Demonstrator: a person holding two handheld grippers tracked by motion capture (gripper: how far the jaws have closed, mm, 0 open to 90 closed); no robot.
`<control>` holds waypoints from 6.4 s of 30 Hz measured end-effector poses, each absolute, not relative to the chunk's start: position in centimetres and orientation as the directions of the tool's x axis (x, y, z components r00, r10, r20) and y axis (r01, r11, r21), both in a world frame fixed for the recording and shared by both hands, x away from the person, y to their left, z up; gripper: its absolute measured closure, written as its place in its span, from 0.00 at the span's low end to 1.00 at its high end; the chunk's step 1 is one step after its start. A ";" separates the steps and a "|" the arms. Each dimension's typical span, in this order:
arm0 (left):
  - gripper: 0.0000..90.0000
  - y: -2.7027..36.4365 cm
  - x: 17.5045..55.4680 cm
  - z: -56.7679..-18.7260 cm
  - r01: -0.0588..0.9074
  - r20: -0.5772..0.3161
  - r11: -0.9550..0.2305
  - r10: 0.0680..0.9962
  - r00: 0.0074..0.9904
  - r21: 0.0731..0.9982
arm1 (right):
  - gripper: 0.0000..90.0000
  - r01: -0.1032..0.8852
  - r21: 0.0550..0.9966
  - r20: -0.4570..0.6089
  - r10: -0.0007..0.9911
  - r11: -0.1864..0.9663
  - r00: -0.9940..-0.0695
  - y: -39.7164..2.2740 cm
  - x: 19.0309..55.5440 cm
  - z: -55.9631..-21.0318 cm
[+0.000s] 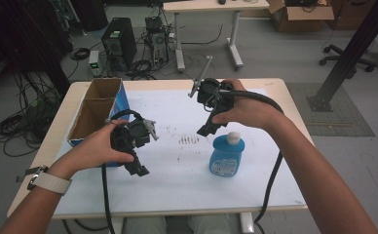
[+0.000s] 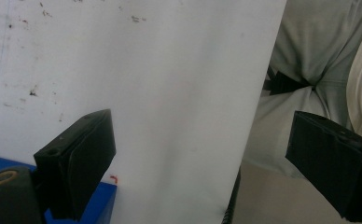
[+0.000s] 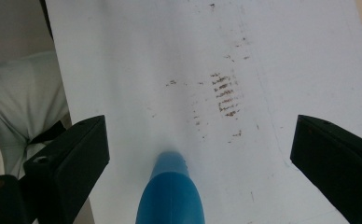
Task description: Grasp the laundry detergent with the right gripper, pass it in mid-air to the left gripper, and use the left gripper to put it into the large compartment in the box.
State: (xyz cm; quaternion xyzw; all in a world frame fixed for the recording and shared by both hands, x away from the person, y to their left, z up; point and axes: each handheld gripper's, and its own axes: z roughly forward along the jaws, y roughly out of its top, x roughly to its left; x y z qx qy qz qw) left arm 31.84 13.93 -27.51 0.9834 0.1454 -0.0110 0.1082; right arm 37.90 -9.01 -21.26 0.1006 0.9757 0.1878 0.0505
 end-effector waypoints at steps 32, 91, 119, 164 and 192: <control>0.09 13.6 31.3 -26.6 0.289 -0.030 -0.931 0.289 0.957 0.223 | 0.05 0.210 0.385 -0.071 0.256 0.898 -0.964 -13.6 35.3 -18.4; 0.09 13.8 31.4 -27.0 0.307 -0.024 -0.921 0.310 0.950 0.239 | 0.04 0.277 0.437 -0.008 0.311 0.856 -0.950 -21.1 33.9 -25.4; 0.09 13.5 31.7 -27.5 0.317 -0.035 -0.918 0.318 0.947 0.240 | 0.04 0.261 0.501 0.004 0.299 0.825 -0.954 -21.8 34.2 -29.8; 0.09 13.7 31.9 -28.2 0.334 -0.047 -0.911 0.332 0.942 0.243 | 0.04 0.248 0.622 0.048 0.280 0.743 -0.959 -22.1 35.0 -34.2; 0.09 13.5 32.2 -28.5 0.339 -0.055 -0.909 0.336 0.940 0.241 | 0.04 0.232 0.726 0.051 0.287 0.647 -0.957 -23.0 34.8 -35.8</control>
